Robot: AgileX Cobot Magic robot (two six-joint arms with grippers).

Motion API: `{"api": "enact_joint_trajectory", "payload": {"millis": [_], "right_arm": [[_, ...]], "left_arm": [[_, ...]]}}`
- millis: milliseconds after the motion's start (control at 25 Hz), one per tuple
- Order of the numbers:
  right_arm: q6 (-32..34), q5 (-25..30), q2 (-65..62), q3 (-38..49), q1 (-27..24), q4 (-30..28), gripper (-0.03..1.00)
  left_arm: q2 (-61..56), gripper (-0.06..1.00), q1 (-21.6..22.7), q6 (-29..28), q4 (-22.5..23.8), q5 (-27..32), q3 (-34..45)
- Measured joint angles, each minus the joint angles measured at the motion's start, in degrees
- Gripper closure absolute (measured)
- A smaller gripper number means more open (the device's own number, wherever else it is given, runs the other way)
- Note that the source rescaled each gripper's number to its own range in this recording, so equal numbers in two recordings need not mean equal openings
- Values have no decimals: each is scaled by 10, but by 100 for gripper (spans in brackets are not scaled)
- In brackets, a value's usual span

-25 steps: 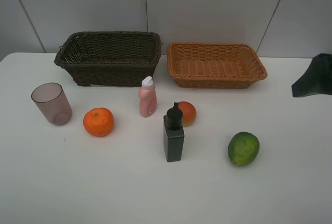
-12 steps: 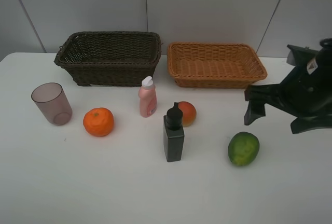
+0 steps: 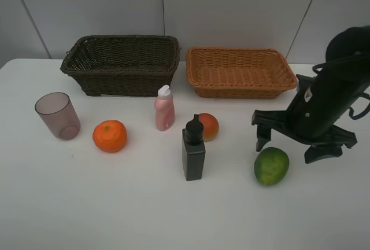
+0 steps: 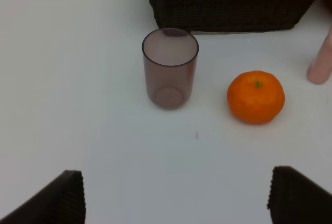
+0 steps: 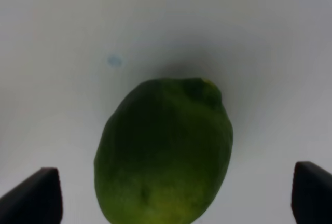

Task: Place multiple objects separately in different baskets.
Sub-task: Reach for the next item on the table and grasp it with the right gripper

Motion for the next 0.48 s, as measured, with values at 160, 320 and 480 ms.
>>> {"api": "enact_joint_trajectory", "payload": {"millis": [160, 320, 480], "right_arm": [[11, -15, 19, 0, 15, -2, 3], [22, -31, 39, 0, 26, 1, 3], [32, -34, 54, 0, 26, 0, 3]], "left_arm": [[0, 3, 0, 0, 0, 0, 0], [0, 3, 0, 0, 0, 0, 0], [0, 3, 0, 0, 0, 0, 0]]}}
